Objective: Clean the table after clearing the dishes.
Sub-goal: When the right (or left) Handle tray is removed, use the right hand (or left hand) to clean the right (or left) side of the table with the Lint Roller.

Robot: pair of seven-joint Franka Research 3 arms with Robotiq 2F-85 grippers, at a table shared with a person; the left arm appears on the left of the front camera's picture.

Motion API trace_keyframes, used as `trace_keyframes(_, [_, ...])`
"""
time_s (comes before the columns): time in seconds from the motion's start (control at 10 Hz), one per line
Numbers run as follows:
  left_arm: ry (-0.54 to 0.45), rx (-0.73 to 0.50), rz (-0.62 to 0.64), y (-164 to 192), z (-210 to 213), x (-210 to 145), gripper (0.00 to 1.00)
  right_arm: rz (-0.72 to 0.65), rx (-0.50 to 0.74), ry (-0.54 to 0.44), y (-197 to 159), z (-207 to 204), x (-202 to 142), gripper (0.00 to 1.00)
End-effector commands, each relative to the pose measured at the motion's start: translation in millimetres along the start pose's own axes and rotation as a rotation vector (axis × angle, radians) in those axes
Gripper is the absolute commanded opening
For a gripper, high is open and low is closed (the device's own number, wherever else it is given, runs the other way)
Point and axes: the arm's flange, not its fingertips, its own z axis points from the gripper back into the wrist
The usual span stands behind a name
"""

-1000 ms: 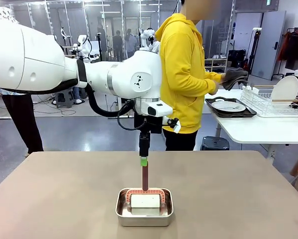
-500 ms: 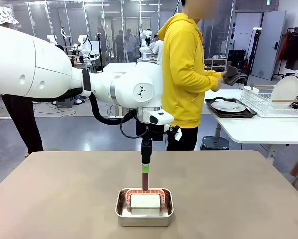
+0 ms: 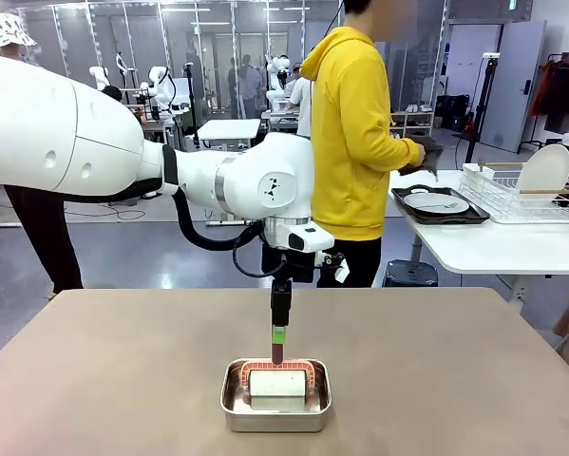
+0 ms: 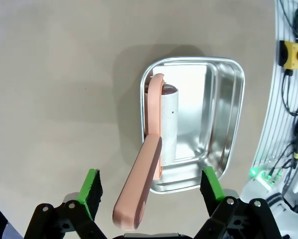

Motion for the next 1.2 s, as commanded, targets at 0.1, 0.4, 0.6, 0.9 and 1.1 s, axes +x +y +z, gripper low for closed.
trace_keyframes(0.1, [-0.033,-0.011,0.026,-6.5,-7.6,-4.0,0.98,0.006,0.005,-0.01,5.2,-2.1,-3.6,1.0])
trace_keyframes(0.4, [-0.029,-0.017,0.033,-5.6,-10.0,-4.4,0.75,0.006,0.005,-0.01,5.2,-2.1,-3.6,1.0])
trace_keyframes(0.6, [-0.036,-0.014,0.038,-6.5,-9.6,-5.1,0.55,0.006,0.005,-0.01,5.2,-2.1,-3.6,1.0])
trace_keyframes(0.9, [-0.046,-0.02,0.041,-9.1,-11.4,-7.0,0.26,0.006,0.005,-0.01,5.2,-2.1,-3.6,1.0])
trace_keyframes(1.1, [-0.041,-0.022,0.059,-10.2,-11.5,-9.0,0.06,0.006,0.005,-0.01,5.2,-2.1,-3.6,1.0])
